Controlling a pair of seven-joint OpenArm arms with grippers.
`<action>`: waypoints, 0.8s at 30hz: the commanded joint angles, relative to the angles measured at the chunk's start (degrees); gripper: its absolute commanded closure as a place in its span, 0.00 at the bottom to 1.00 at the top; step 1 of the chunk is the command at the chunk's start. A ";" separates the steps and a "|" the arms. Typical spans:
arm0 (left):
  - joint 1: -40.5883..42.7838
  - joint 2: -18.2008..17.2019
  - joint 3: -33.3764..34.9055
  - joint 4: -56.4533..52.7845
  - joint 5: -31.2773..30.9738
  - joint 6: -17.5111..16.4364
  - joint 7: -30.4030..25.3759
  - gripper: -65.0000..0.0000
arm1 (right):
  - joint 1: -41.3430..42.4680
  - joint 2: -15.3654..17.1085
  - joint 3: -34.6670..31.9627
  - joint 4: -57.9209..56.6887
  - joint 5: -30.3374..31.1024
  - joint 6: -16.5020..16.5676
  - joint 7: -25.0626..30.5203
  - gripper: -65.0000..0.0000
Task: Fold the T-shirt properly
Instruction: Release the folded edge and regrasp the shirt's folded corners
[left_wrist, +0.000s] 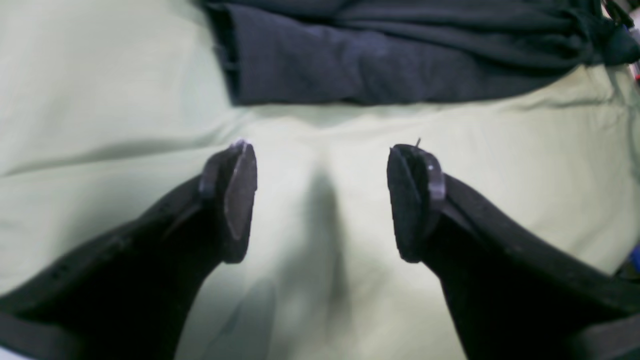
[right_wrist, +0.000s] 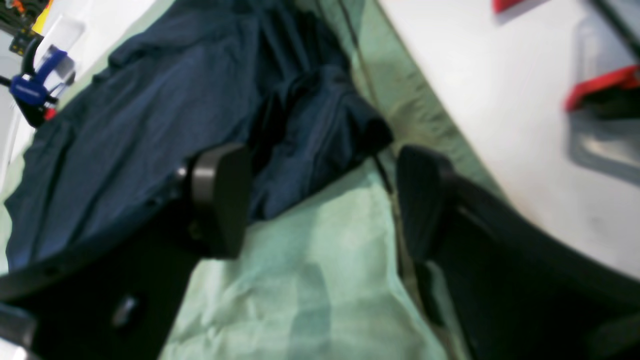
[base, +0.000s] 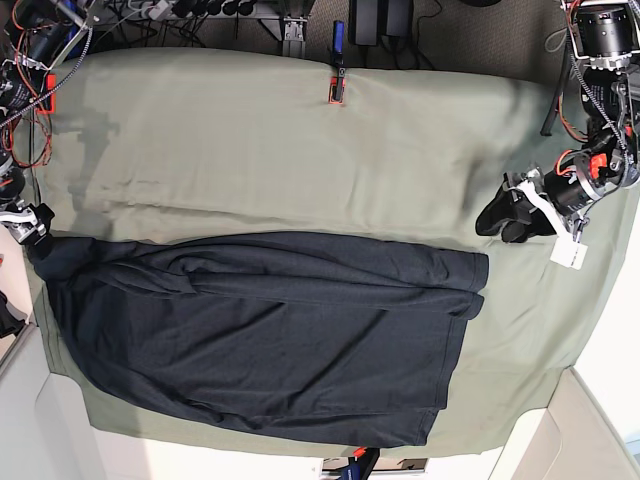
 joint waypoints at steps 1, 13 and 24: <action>-0.92 -0.33 -0.44 0.94 -1.36 -0.52 -1.25 0.33 | 1.49 0.96 -0.28 -0.46 0.68 0.28 1.62 0.31; -4.00 3.52 -0.44 -4.42 6.05 -0.52 -6.21 0.33 | 7.10 0.09 -1.75 -8.22 0.68 0.35 1.55 0.31; -10.56 3.52 -0.44 -13.35 6.45 -0.52 -7.78 0.33 | 7.58 -2.75 -3.96 -8.90 -2.38 0.28 3.61 0.31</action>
